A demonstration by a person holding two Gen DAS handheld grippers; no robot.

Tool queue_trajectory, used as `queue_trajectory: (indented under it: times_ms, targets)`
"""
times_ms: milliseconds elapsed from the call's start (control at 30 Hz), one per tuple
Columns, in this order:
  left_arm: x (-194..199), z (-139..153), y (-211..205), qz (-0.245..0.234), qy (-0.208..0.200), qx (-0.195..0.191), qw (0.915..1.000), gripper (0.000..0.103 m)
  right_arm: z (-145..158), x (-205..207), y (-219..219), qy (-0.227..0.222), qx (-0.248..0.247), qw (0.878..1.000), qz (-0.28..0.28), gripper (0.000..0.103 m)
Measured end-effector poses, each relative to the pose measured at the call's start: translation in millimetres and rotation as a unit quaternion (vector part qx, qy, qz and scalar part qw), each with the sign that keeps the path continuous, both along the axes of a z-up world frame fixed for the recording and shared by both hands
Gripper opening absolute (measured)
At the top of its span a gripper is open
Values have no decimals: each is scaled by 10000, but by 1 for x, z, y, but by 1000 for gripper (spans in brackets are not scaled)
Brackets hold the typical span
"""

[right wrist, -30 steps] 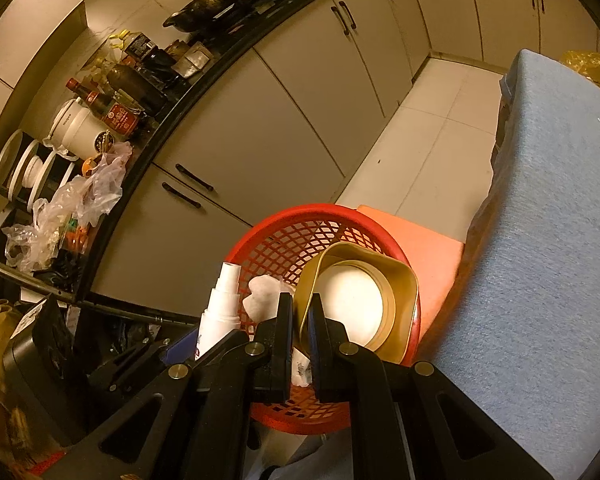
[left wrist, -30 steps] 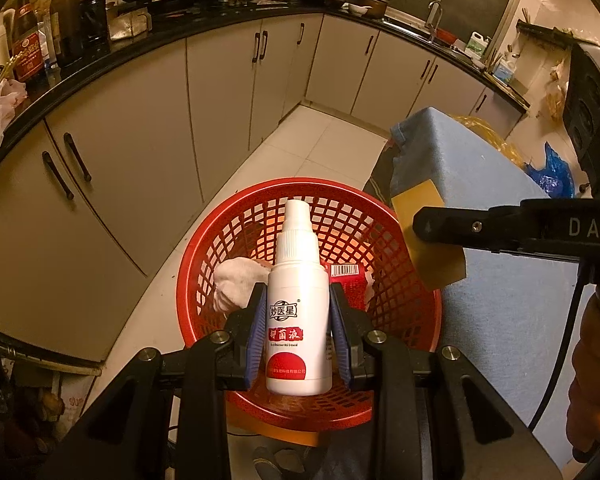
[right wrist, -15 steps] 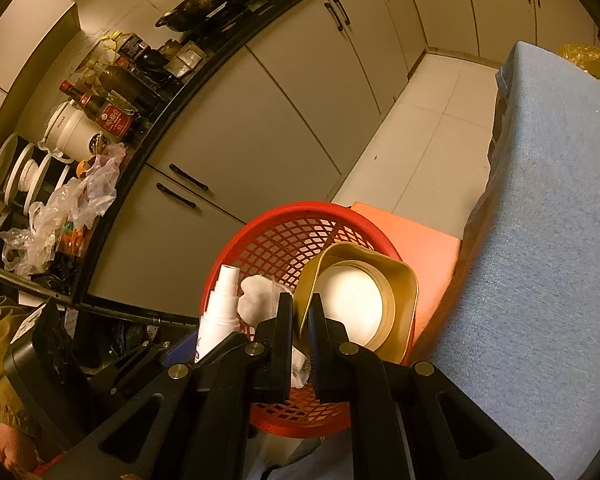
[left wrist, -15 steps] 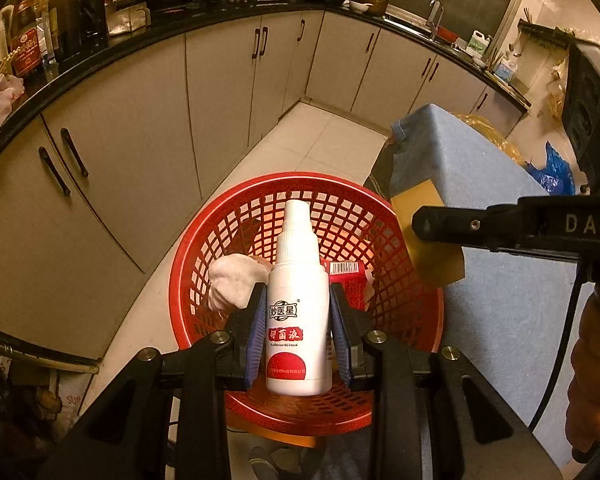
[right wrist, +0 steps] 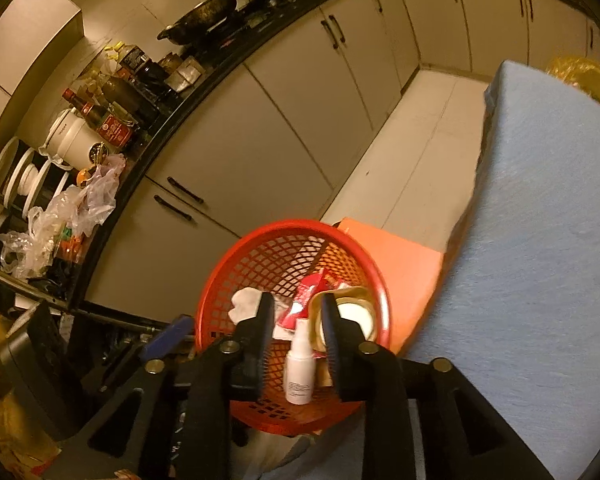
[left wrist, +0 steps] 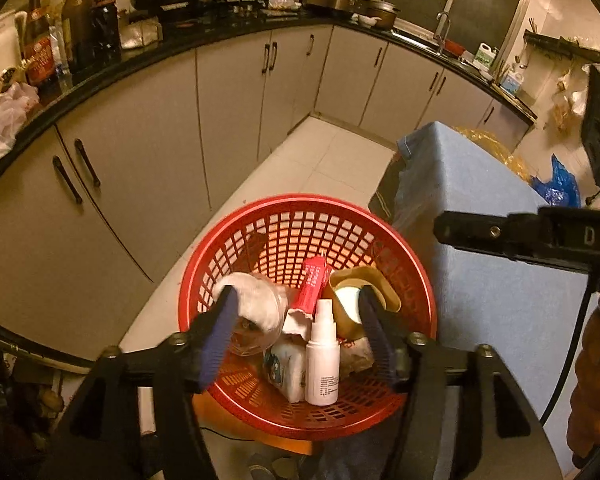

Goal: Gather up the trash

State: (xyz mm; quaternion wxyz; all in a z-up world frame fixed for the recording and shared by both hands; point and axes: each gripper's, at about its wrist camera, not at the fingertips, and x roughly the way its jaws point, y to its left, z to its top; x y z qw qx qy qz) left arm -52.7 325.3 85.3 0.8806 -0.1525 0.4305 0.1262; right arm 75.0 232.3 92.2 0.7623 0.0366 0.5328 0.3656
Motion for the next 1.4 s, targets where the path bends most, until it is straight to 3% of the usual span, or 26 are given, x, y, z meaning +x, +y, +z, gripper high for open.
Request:
queue_trajectory:
  times_ms: [67,267,667,900,1133,1400]
  targets:
    - [-2,6,-3,69,-46,87,9999,72,7,-5,-7,-150,-66,9999,-20,44]
    - [-11,20,-12,389,-65,230,9990,81,26,-25,-30,-582,-226,9980,-15,63]
    - [-52,52,-53,612,-87,612,9962,83,52,-80,-90,-990,-228,9948,82,73]
    - [-86,71,-85,803,-54,1031,9914,92,56,-118,-141,-1027,-231,9944,-35,76]
    - [-115,93,-125,759,-130,1616,9838,94,69,-155,-182,-1523,-364,9877,-28,80]
    - [-135,115,-141,1012,-229,1779,9786,95,85,-168,-203,-1850,-254,9824,74,81]
